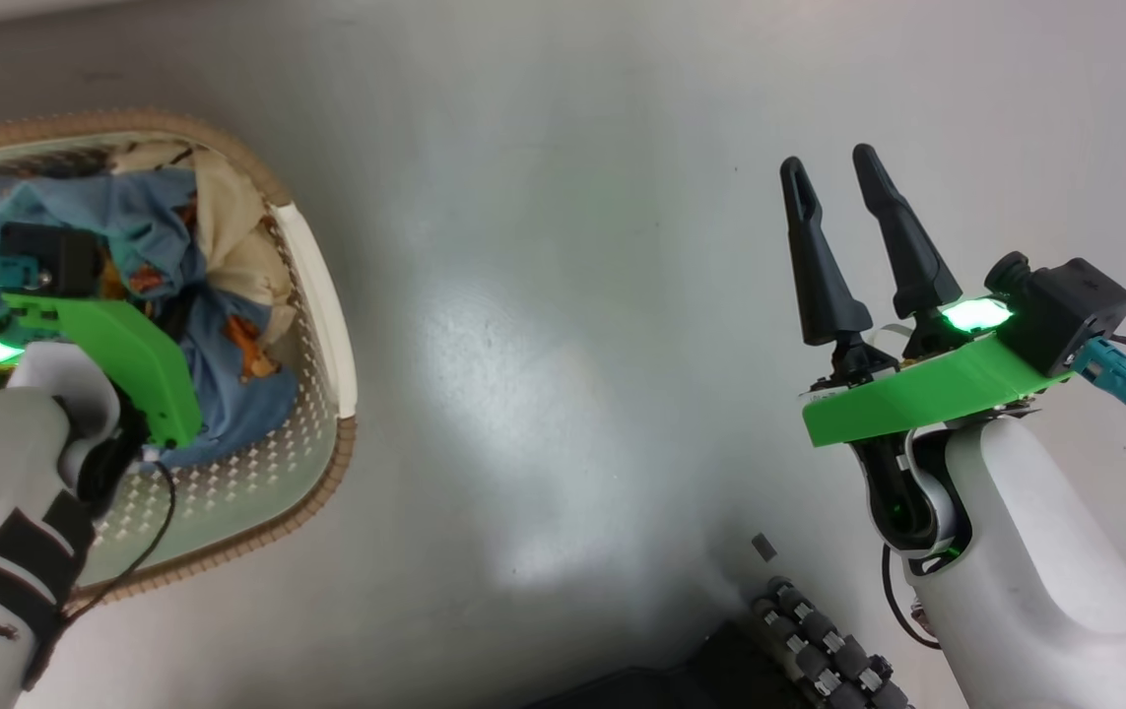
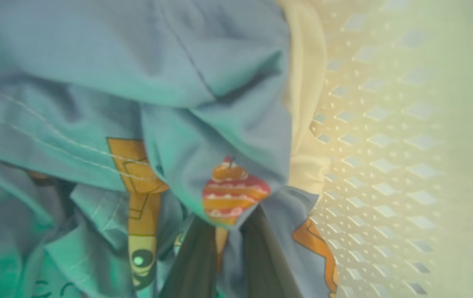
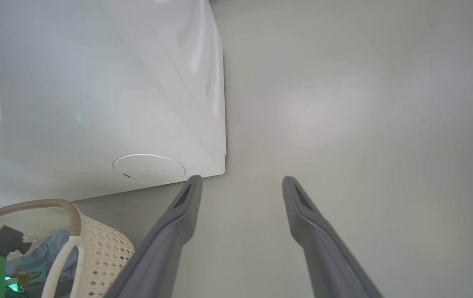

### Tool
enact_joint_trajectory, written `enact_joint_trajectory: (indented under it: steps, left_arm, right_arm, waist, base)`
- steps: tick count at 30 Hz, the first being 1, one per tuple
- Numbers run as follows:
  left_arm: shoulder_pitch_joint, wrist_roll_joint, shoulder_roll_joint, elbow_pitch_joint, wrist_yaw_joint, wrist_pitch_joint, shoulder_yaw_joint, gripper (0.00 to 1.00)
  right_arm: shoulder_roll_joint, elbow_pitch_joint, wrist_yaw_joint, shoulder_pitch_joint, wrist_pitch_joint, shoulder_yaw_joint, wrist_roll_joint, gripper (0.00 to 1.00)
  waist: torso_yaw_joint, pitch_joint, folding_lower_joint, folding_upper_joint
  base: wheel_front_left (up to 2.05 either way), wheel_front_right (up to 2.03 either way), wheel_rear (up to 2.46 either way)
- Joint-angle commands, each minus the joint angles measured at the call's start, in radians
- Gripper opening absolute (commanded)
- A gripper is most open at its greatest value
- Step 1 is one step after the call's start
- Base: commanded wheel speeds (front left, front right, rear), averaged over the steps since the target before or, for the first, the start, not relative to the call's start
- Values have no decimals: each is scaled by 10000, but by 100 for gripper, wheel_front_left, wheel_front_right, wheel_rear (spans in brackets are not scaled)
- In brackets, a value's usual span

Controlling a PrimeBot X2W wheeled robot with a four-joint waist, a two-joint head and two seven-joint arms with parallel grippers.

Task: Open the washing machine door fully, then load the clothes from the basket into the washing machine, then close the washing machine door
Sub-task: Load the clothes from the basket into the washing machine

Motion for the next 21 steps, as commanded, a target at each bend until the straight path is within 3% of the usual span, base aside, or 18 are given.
enact_joint_trajectory:
  steps: [1, 12, 21]
  left_arm:
    - [291, -224, 259, -170, 8, -109, 111, 0]
    - [982, -878, 209, -1102, 8, -787, -374, 0]
    - [1715, -1592, 384, -2479, 8, -1988, -609, 0]
  right_arm:
    - [54, -193, 56, 249, -80, 137, -46, 100]
    - [55, 3, 56, 236, -80, -66, -443, 100]
    - [55, 234, 56, 308, -80, -113, -644, 100]
  waist:
    - [80, -130, 0, 0]
    - [599, -1064, 0, 0]
    - [988, -2098, 0, 0]
  base:
    - [0, 0, 0]
    - [0, 0, 0]
    - [0, 0, 0]
